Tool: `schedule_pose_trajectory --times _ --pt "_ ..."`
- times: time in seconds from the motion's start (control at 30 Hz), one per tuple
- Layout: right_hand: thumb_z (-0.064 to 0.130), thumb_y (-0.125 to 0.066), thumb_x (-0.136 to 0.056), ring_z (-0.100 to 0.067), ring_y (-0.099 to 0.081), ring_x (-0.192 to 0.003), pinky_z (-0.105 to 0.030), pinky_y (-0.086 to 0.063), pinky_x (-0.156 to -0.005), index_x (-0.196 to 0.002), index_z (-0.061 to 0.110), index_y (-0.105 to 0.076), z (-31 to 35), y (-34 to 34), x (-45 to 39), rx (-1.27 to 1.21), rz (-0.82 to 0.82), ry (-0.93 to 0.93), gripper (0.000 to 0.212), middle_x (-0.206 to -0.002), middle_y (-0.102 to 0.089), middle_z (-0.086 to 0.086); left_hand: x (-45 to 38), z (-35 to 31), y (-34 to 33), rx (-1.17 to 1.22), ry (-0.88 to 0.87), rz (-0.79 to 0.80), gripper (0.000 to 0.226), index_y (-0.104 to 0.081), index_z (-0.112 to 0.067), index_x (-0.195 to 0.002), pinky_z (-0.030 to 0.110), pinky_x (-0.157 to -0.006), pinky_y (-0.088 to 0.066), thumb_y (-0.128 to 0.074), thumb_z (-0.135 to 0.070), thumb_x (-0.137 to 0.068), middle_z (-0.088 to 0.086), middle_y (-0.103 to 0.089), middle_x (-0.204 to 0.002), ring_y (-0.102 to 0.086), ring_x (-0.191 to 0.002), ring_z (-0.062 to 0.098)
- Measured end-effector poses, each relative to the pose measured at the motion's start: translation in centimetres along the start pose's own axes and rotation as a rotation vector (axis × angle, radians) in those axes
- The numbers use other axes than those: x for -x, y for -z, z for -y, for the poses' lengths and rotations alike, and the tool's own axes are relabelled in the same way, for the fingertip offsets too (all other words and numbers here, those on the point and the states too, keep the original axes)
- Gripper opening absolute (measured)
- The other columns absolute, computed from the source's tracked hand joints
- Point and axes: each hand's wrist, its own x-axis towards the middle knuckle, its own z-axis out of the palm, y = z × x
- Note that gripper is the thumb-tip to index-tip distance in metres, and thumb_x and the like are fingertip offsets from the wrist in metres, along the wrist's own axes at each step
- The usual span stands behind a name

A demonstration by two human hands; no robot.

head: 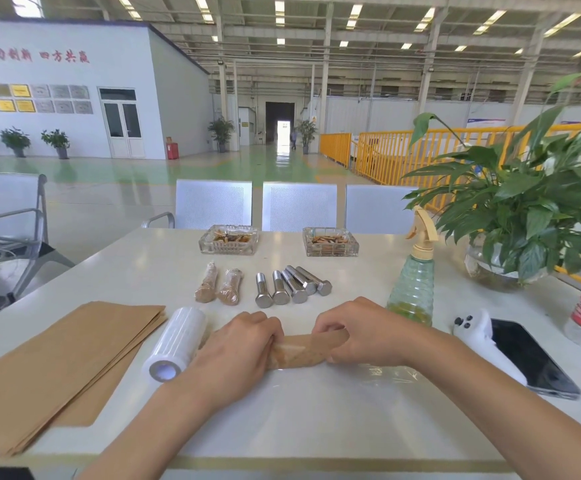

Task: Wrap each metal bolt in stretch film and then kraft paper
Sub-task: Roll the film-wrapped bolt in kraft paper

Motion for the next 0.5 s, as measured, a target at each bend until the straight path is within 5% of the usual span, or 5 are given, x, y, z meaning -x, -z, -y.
schedule_pose_trajectory --times 0.13,0.27,0.43,0.5 --pt "0.025 -0.071 -0.079 -0.003 -0.051 -0.076 -0.031 -0.046 -0.064 -0.081 0.026 -0.069 -0.6 0.2 0.1 0.052 -0.032 -0.008 0.003 -0.070 -0.058 0.010 0.0 0.1 -0.1 -0.002 -0.013 -0.004 0.022 -0.056 -0.030 -0.105 0.041 -0.082 -0.050 -0.037 -0.019 -0.102 -0.012 -0.052 -0.100 -0.048 -0.097 0.014" --pt "0.026 -0.073 -0.078 -0.004 -0.049 -0.070 -0.029 -0.039 -0.057 -0.062 0.033 -0.060 -0.8 0.5 0.0 0.108 0.016 -0.031 0.023 -0.063 -0.051 0.010 0.1 0.1 -0.1 -0.023 -0.026 -0.005 0.022 -0.055 -0.031 -0.107 0.041 -0.081 -0.050 -0.036 -0.020 -0.103 -0.012 -0.052 -0.102 -0.048 -0.099 0.013" --pt "0.031 -0.058 -0.081 -0.009 -0.059 -0.085 -0.033 -0.051 -0.069 -0.069 0.046 -0.066 -0.9 0.9 0.3 0.103 0.064 -0.111 0.021 -0.076 -0.060 0.013 -0.1 0.3 -0.1 -0.017 -0.028 -0.004 0.022 -0.055 -0.032 -0.105 0.039 -0.080 -0.049 -0.039 -0.018 -0.100 -0.013 -0.052 -0.100 -0.049 -0.098 0.013" --pt "0.039 -0.054 -0.080 -0.011 -0.056 -0.075 -0.037 -0.050 -0.070 -0.077 0.029 -0.067 -1.0 1.1 0.2 0.043 0.054 -0.169 0.018 -0.074 -0.060 0.008 -0.2 0.3 -0.1 -0.015 -0.026 -0.004 0.021 -0.055 -0.032 -0.104 0.038 -0.080 -0.049 -0.040 -0.017 -0.099 -0.013 -0.052 -0.099 -0.049 -0.097 0.013"
